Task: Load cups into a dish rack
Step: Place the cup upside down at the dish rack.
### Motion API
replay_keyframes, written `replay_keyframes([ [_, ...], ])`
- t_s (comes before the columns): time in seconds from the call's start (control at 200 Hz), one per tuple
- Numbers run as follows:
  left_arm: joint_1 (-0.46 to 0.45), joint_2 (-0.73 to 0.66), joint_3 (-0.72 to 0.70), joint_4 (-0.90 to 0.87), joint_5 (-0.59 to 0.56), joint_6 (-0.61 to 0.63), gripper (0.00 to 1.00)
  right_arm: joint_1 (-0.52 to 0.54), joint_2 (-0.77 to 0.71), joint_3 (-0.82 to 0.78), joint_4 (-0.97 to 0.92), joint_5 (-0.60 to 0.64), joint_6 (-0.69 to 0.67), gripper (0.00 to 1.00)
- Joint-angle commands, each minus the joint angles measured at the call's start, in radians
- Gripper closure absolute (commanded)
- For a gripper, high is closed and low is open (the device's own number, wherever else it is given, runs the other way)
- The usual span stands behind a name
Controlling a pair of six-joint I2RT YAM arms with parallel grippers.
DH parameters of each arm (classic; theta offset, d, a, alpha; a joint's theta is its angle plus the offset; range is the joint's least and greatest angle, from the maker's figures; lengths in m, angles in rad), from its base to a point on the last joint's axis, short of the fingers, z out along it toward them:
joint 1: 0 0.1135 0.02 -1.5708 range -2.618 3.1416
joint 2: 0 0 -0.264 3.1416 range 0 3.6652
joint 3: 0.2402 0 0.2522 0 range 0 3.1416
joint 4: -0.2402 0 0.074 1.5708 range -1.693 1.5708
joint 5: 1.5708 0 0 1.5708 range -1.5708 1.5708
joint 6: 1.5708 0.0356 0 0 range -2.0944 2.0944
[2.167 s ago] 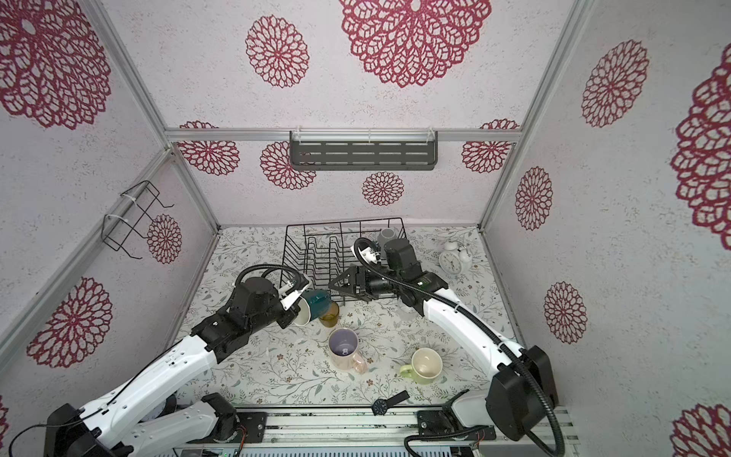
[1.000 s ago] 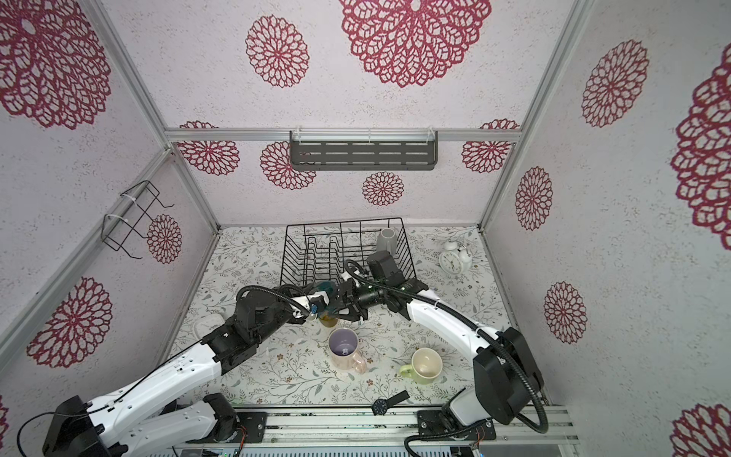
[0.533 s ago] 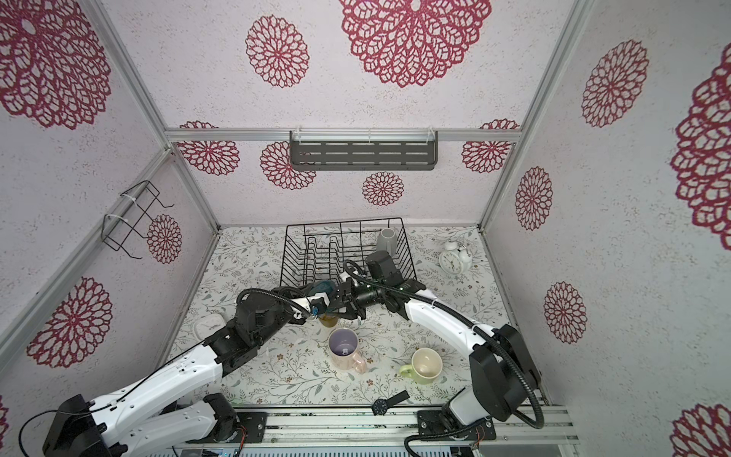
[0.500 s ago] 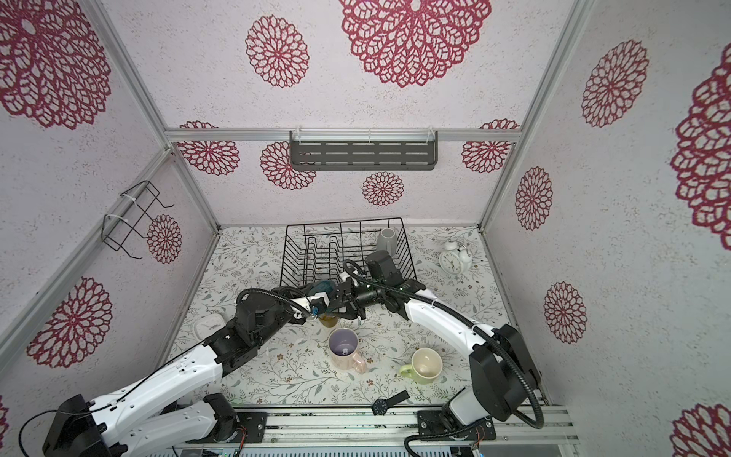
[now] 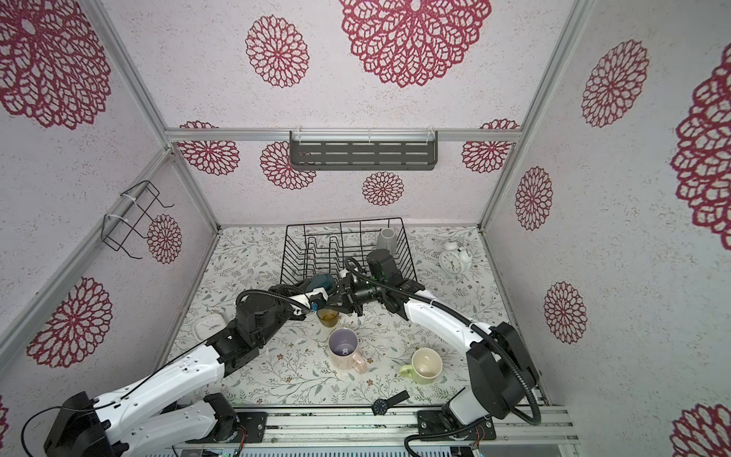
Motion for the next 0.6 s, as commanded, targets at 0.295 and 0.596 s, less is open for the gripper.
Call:
replay_keyframes([
  [0.295,-0.034,-0.059,-0.036,0.134,0.042,-0.04,1.0,0.004,0.013,0.009,0.027,0.045,-0.09,0.61],
  [0.596,-0.035,-0.037,-0.07,0.286,0.013,0.006,1.0,-0.018,0.005,-0.029,0.078,0.065,0.025,0.61],
])
